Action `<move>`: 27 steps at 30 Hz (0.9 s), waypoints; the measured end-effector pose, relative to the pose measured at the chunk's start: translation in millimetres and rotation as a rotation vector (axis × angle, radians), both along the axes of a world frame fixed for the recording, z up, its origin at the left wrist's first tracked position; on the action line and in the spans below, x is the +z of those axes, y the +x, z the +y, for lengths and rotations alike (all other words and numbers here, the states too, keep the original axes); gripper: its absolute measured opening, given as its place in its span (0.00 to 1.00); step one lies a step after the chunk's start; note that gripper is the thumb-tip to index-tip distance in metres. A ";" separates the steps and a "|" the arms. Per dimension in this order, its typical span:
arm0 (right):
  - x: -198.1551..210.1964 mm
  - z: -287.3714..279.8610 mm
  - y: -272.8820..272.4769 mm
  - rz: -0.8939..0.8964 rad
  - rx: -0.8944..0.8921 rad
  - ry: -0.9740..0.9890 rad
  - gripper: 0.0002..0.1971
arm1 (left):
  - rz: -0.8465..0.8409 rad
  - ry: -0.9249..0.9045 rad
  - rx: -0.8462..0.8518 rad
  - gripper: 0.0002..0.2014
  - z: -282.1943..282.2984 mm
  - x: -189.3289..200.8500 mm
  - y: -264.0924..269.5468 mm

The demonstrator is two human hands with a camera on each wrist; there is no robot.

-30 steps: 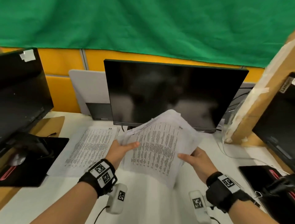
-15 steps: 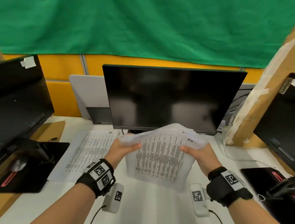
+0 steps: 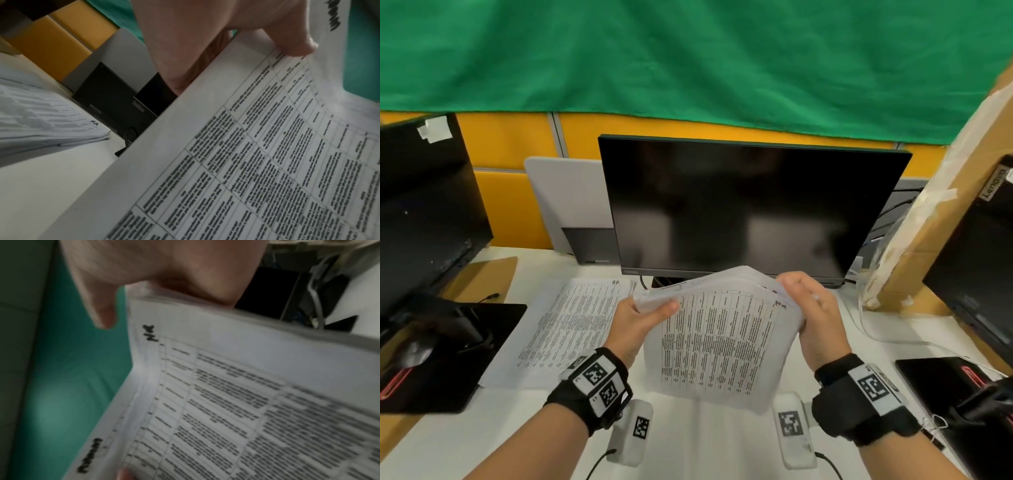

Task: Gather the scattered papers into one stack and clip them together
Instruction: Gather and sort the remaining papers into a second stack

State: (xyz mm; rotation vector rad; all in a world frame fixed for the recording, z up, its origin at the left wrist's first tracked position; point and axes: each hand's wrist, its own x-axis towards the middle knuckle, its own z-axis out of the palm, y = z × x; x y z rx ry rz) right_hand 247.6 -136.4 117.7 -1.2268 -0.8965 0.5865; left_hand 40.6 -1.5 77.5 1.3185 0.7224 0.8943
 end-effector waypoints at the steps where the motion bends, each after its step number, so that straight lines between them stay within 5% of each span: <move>1: 1.0 2.0 -1.4 0.002 -0.039 0.012 0.10 | 0.001 -0.004 0.001 0.38 0.0 -0.5 0.3; 5: 5.1 7.4 -4.4 -0.057 -0.131 -0.016 0.14 | -0.004 0.007 0.008 0.36 1.3 -0.4 1.0; 8: 0.0 -0.5 1.9 -0.074 -0.027 0.026 0.06 | -0.020 -0.003 0.010 0.30 1.9 1.1 -0.8; 10: -10.7 -8.0 7.3 -0.073 0.060 -0.054 0.22 | -0.005 -0.005 0.034 0.20 -0.7 3.3 -0.7; 12: -23.7 -12.9 5.8 -0.051 0.102 -0.167 0.25 | 0.023 0.011 0.079 0.10 -7.3 6.2 1.2; 17: -38.5 -8.7 -2.3 -0.013 0.021 -0.302 0.14 | -0.042 0.183 0.299 0.17 -23.7 17.2 7.7; 22: -34.9 -7.1 -0.1 0.034 0.066 -0.276 0.22 | -0.038 0.318 0.469 0.03 -24.8 36.4 21.9; 25: -35.7 -6.9 0.7 0.071 0.093 -0.257 0.39 | -0.048 0.293 0.499 0.09 -22.5 39.6 24.2; 27: -35.9 -5.9 1.6 0.078 0.101 -0.242 0.33 | -0.092 0.278 0.495 0.13 -21.7 40.1 22.2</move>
